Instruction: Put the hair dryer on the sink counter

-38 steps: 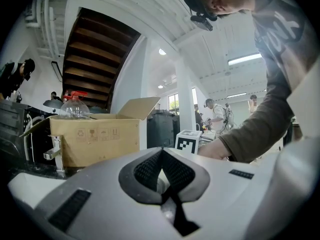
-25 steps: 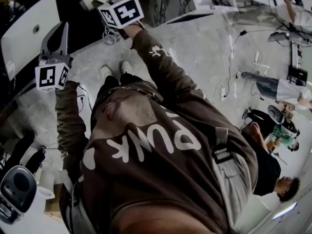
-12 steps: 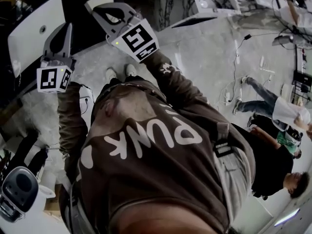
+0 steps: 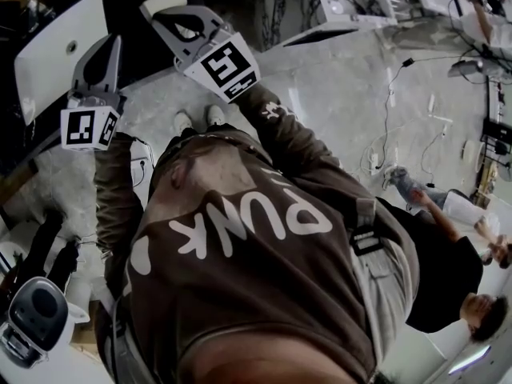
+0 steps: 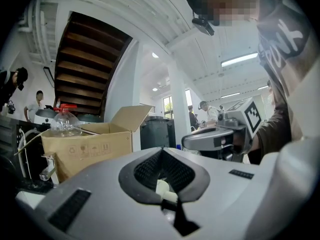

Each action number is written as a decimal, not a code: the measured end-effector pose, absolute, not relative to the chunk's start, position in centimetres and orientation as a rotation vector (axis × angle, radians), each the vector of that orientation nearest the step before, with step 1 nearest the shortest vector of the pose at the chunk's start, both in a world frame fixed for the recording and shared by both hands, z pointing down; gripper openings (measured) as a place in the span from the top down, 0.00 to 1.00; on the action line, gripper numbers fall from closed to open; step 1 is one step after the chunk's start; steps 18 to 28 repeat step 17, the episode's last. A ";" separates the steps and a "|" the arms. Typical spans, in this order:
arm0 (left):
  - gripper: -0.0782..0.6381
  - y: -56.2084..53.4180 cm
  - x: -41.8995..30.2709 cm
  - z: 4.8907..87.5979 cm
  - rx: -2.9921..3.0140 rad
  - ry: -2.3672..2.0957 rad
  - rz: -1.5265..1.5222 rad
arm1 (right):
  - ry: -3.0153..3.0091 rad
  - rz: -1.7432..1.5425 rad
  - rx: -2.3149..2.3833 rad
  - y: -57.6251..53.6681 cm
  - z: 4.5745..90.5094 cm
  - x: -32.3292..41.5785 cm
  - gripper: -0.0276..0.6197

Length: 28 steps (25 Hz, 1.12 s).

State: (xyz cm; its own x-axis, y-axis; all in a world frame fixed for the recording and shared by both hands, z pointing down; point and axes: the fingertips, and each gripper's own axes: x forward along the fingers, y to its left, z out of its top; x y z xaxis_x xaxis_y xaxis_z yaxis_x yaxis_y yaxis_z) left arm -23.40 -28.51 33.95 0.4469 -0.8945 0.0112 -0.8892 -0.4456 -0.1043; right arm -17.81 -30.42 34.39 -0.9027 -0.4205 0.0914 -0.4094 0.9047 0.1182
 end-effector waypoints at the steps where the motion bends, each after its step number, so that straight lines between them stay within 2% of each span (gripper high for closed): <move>1: 0.90 -28.6 -23.3 33.8 -2.599 1.605 -0.099 | -2.954 -0.144 0.649 -30.5 34.4 -17.7 0.95; 28: 0.90 -28.9 -22.8 33.4 -2.590 1.607 -0.099 | -2.972 -0.121 0.668 -31.5 33.9 -17.2 0.95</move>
